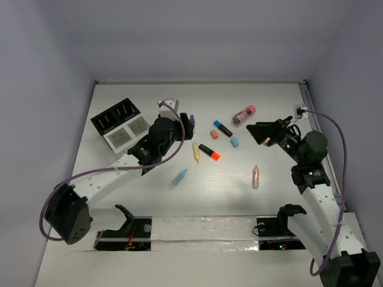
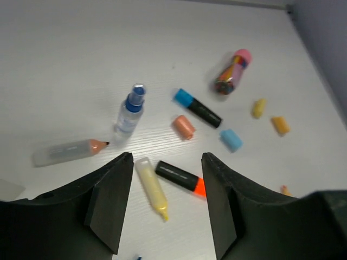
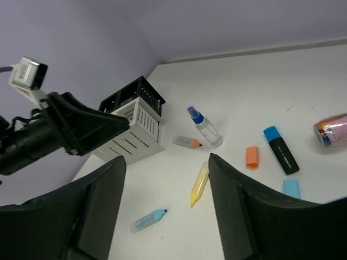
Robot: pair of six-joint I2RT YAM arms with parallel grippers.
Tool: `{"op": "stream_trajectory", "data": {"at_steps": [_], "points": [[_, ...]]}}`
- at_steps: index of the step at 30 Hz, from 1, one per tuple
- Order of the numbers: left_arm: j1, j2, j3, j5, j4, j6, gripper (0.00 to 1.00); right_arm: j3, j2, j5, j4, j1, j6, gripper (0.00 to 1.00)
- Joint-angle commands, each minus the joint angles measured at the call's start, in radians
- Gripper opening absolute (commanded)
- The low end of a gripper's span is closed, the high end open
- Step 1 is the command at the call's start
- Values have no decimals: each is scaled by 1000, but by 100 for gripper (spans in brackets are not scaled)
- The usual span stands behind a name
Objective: Sort the stationery into containers
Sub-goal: Pick up the stationery from the center of the board.
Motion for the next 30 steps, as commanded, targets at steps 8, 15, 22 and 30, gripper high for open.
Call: {"op": "stream_trajectory", "data": {"at_steps": [8,15,22,30], "points": [[-8,314,179,-146,4,123,59,8,29,-59,39,-5,11,82],[-8,472,297,-178,-18,183,58,5,40,-84,56,-5,20,92],[-8,595,394,-212,-62,203,61,7,43,-92,57,-5,20,97],[1,633,396,-212,-44,211,70,5,57,-104,70,-5,25,97]]}}
